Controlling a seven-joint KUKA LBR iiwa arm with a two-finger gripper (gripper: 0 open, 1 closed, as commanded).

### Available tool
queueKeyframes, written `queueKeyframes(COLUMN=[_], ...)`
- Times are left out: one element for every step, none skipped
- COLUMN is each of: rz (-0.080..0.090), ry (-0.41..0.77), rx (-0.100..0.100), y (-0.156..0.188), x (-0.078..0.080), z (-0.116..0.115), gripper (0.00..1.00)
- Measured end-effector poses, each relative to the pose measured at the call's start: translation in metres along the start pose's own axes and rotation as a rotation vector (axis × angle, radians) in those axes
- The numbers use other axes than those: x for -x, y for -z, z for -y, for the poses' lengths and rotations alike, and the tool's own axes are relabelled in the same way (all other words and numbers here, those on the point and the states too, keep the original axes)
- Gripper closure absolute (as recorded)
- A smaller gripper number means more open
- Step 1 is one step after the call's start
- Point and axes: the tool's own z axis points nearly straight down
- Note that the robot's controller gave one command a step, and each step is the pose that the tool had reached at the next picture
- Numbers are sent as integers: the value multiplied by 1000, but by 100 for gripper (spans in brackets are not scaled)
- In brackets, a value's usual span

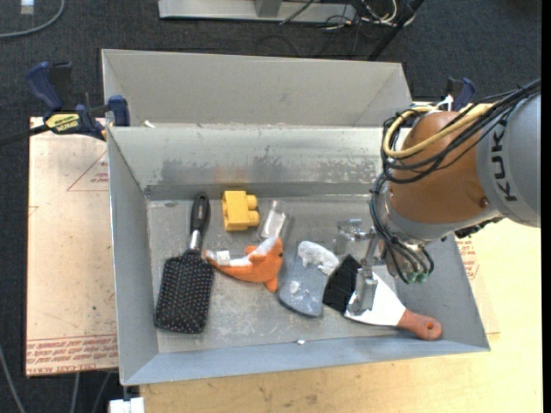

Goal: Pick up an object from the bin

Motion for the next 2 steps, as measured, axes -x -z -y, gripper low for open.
queueKeyframes(rz=[8,10], ry=[1,-39], rx=[0,1], y=[4,-53], x=[2,4], z=[0,-49], gripper=[0,0])
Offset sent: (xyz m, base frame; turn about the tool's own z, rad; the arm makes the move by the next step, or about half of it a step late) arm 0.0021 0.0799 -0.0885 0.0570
